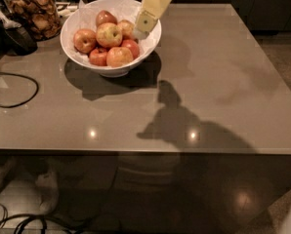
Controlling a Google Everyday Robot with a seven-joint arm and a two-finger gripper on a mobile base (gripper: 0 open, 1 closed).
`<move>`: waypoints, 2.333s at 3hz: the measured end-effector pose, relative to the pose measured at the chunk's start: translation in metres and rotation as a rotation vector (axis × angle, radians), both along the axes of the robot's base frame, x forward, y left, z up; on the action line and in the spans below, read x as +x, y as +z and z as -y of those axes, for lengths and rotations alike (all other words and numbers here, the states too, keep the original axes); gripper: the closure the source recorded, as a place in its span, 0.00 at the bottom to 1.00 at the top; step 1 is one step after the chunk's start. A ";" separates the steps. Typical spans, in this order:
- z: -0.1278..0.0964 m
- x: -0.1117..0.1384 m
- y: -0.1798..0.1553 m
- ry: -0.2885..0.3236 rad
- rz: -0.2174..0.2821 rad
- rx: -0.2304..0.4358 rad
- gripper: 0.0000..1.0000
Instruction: Pick apple from white bowl
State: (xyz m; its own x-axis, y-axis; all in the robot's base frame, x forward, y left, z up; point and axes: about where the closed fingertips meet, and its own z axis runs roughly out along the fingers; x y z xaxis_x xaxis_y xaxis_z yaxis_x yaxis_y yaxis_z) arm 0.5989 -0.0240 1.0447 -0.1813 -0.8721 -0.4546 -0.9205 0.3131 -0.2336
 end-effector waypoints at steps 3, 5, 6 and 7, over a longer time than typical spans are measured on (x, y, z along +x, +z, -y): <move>-0.070 0.050 0.000 0.072 -0.004 -0.019 0.00; -0.086 0.081 -0.018 0.035 -0.022 -0.046 0.01; -0.089 0.092 -0.031 0.014 -0.043 -0.049 0.00; -0.092 0.099 -0.040 0.003 -0.058 -0.052 0.00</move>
Offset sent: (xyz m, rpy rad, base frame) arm 0.0467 0.0743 0.0169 -0.0518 0.0211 0.1203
